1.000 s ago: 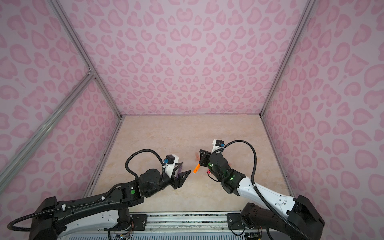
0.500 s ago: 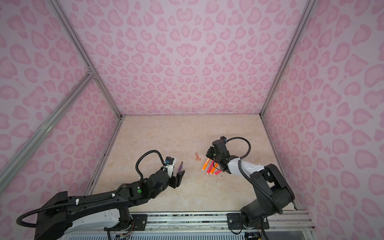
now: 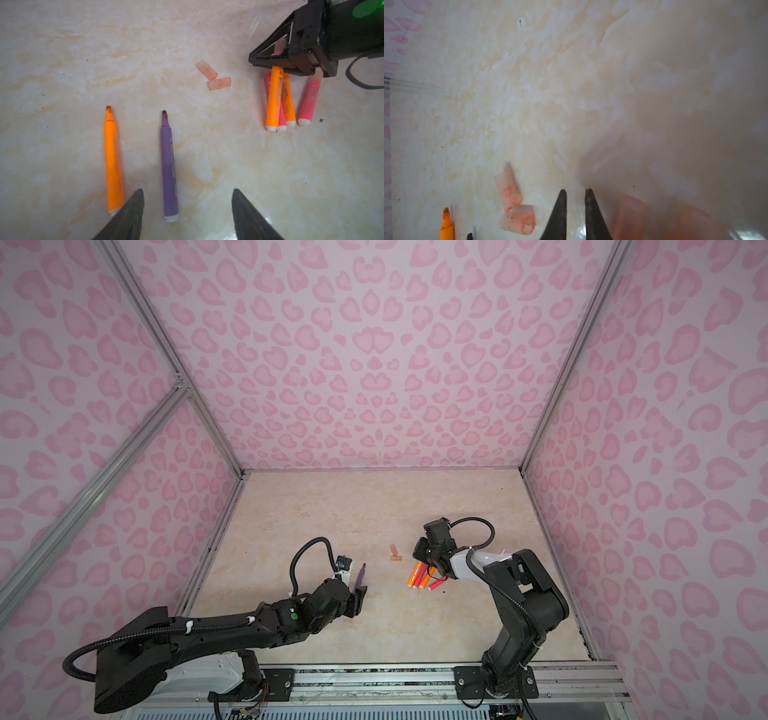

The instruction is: Insert the pens into the pen caps

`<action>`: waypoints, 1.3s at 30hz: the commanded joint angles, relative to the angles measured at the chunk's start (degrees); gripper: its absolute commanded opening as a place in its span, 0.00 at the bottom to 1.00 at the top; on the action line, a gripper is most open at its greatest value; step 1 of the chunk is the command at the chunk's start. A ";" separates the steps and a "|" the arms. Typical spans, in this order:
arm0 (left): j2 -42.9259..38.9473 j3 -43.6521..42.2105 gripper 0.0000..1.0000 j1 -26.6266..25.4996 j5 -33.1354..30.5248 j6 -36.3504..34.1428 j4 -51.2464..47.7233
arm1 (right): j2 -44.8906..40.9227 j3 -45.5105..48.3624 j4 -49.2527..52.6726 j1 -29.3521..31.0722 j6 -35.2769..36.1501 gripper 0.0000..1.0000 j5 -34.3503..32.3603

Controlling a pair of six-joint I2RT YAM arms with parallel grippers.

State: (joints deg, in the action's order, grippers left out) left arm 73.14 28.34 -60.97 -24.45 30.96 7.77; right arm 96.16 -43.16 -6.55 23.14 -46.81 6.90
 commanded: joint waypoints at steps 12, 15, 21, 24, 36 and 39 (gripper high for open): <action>0.71 -0.59 0.66 -0.01 1.77 1.56 0.92 | -1.07 -0.53 8.98 0.06 5.09 0.17 -9.24; 0.93 -0.66 0.66 0.02 1.87 1.55 0.99 | -1.50 -1.01 10.12 0.11 5.48 0.20 -10.34; 1.73 -0.63 0.65 -0.02 2.39 1.65 1.28 | -2.14 -2.34 12.01 0.45 6.00 0.23 -12.43; 1.91 -0.63 0.65 0.05 2.56 1.73 1.28 | -2.38 -3.03 13.26 1.09 6.08 0.24 -13.95; 4.73 -0.65 0.64 0.02 2.91 2.43 1.72 | -11.37 -4.70 19.86 7.05 5.89 0.27 -24.86; 6.15 -0.58 0.63 0.09 2.50 2.74 1.86 | -14.27 -4.83 20.84 9.69 5.93 0.29 -27.07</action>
State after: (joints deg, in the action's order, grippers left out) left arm 78.35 27.83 -60.97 -21.43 32.91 8.01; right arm 83.20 -47.79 11.88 31.38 -40.97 -15.73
